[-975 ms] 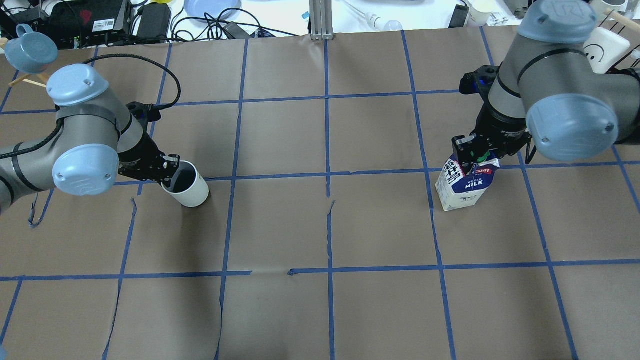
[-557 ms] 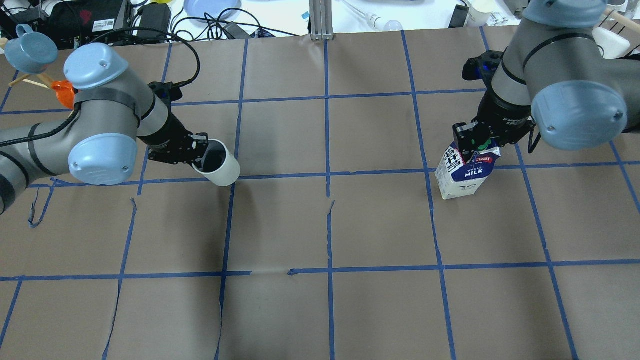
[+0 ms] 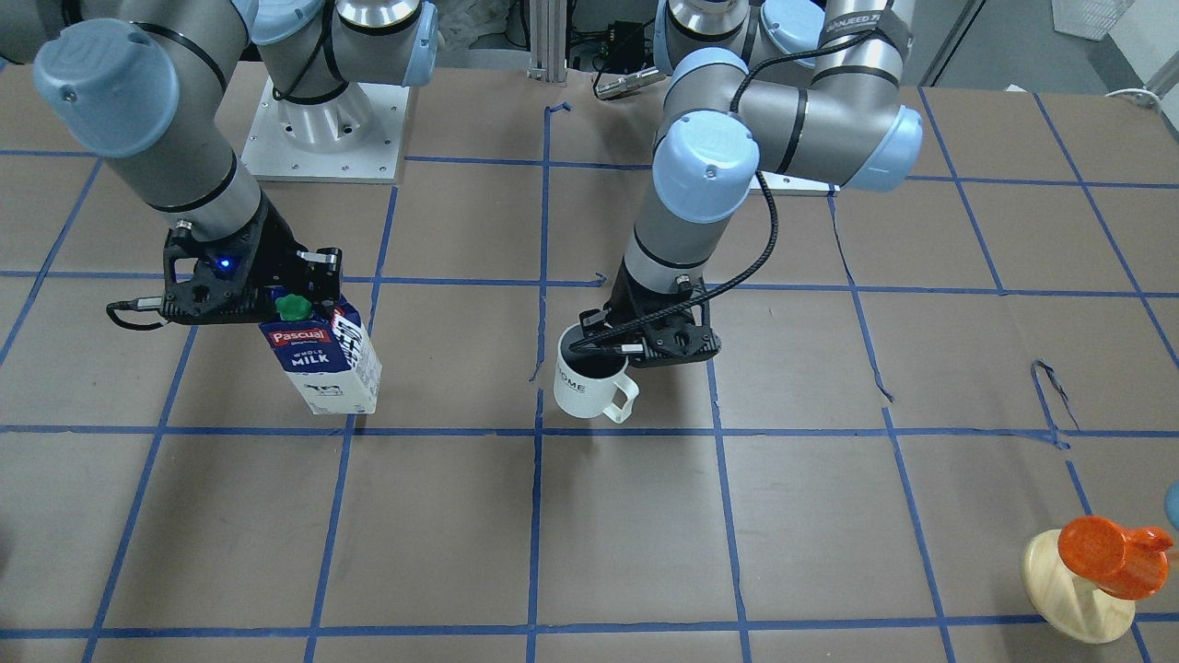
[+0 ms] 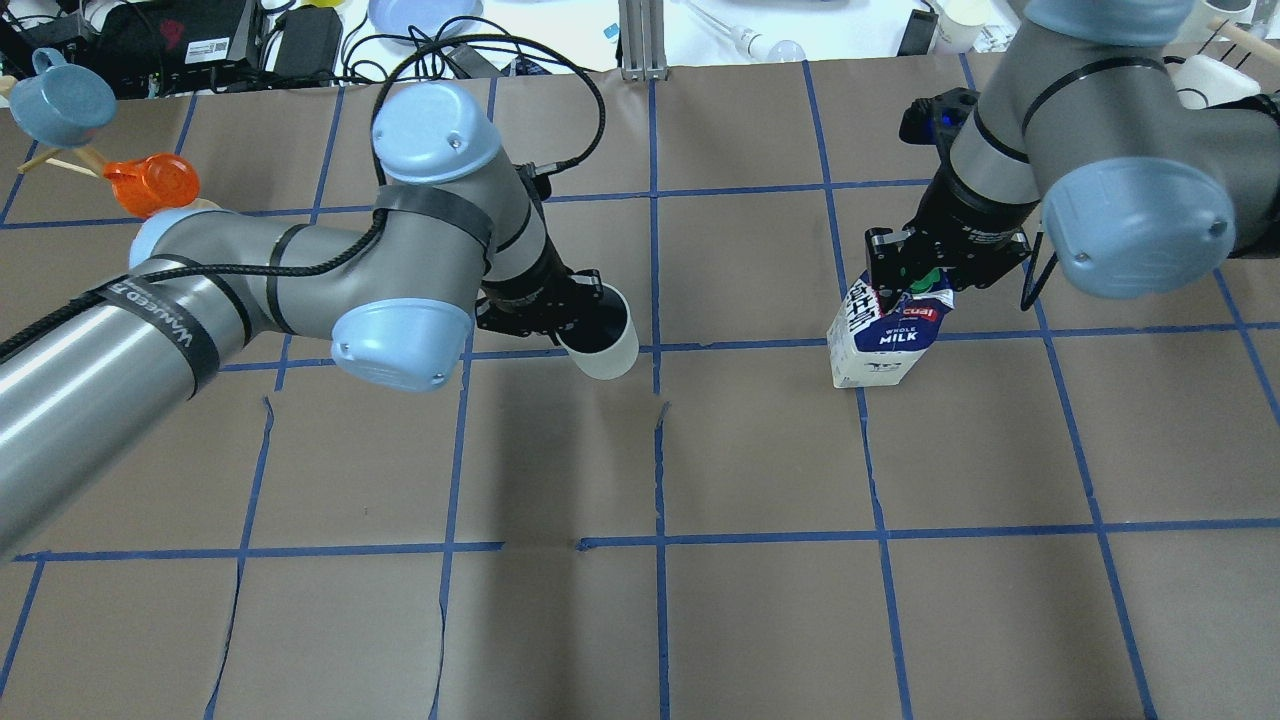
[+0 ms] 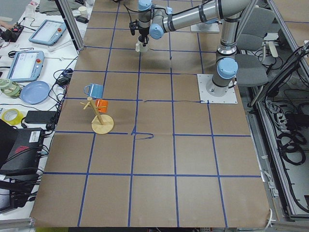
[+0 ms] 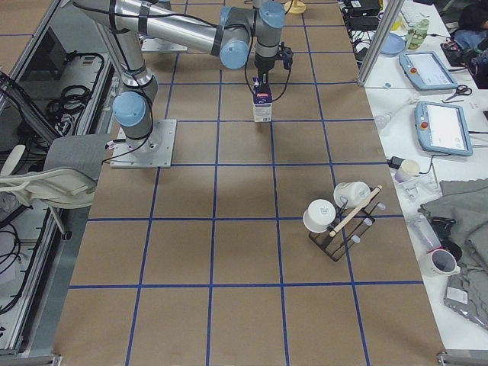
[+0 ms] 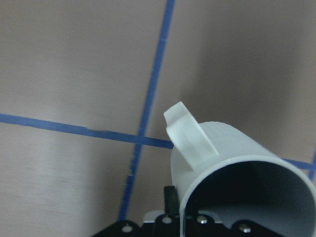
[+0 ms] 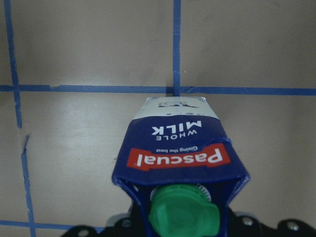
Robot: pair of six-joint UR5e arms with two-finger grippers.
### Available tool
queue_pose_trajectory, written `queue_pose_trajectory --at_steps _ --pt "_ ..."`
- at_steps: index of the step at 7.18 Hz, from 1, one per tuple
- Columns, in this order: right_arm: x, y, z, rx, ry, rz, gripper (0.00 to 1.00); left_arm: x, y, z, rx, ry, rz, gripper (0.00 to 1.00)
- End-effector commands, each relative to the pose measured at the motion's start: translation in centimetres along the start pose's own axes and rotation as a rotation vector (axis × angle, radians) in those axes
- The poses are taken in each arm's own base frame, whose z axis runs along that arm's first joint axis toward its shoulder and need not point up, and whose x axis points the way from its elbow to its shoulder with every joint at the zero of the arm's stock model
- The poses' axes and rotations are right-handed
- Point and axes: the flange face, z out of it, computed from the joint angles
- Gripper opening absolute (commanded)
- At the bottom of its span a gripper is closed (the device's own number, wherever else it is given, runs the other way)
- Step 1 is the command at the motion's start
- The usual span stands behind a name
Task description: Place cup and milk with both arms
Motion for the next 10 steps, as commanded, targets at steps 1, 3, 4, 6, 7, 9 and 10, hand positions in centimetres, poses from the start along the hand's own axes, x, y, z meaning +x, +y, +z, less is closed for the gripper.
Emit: queue_pose_trajectory --at_steps 1,3,4,6,7,9,10 --pt "-2.1 -0.4 -0.4 0.004 -0.008 0.037 0.37 1.9 1.3 3.1 -0.046 -0.03 0.004 0.0" --pt "-5.5 0.0 0.2 0.005 -0.001 0.024 0.37 3.3 1.3 4.5 -0.02 -0.016 -0.004 0.0" --pt "-6.7 -0.4 0.2 0.015 -0.004 0.031 0.37 3.4 1.2 5.3 -0.031 -0.022 -0.001 0.0" --pt "-9.8 -1.2 0.1 0.025 0.006 0.033 0.38 3.3 1.1 5.4 -0.027 -0.035 0.004 0.12" --pt "-10.1 -1.7 -0.4 0.03 0.007 0.045 0.38 3.3 1.1 4.9 -0.017 -0.032 0.005 0.5" --pt "-11.8 -1.5 0.1 0.027 -0.005 0.036 0.38 3.5 -0.2 1.1 0.043 -0.015 0.009 0.78" --pt "-12.8 -1.3 0.6 0.019 -0.004 0.047 0.38 2.2 -1.3 0.5 0.071 -0.044 0.012 0.94"
